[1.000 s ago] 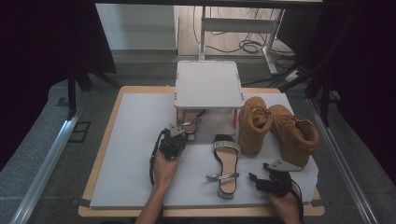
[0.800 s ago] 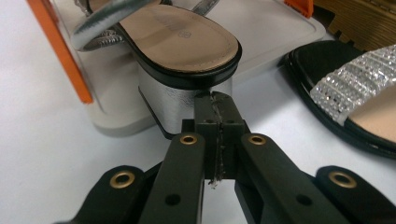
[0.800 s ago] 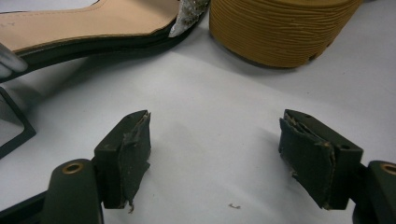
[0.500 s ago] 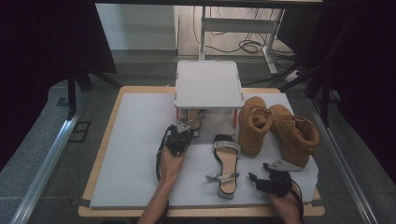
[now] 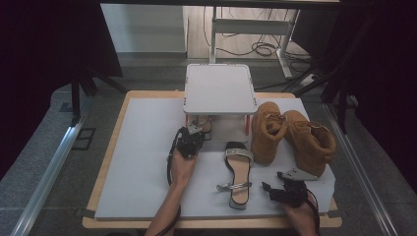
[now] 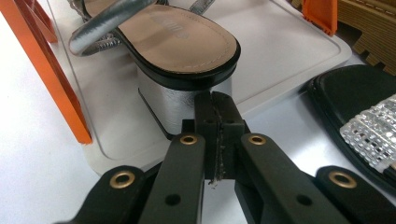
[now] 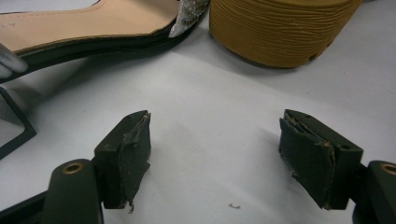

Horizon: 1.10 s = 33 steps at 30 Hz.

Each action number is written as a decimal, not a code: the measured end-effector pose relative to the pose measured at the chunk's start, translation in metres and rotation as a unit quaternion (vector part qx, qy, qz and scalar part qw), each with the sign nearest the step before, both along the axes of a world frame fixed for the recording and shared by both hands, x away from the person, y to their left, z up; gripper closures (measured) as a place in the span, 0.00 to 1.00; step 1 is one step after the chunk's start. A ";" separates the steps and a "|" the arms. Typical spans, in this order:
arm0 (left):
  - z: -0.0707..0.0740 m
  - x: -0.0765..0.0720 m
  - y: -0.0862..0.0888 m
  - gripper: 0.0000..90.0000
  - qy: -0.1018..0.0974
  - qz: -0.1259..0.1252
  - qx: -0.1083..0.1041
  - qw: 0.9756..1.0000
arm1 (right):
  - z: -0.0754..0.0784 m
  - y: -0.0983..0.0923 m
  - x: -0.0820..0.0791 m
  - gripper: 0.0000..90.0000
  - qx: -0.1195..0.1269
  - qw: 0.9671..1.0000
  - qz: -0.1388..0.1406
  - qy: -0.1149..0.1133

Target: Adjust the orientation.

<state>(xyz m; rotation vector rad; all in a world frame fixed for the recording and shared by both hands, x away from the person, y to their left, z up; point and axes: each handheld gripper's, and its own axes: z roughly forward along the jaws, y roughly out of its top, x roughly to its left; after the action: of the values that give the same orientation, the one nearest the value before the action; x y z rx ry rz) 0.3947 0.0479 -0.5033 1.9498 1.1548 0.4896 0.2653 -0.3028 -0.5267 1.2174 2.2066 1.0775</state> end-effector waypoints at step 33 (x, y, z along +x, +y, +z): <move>0.002 -0.007 0.003 0.66 0.016 -0.021 -0.006 1.000 | 0.000 0.000 0.000 0.28 -0.001 1.000 0.000 -0.001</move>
<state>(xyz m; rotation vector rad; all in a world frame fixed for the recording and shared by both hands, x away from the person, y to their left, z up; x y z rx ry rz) 0.3881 0.0506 -0.5014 1.9734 1.1310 0.4296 0.2652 -0.3027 -0.5268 1.2157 2.2066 1.0768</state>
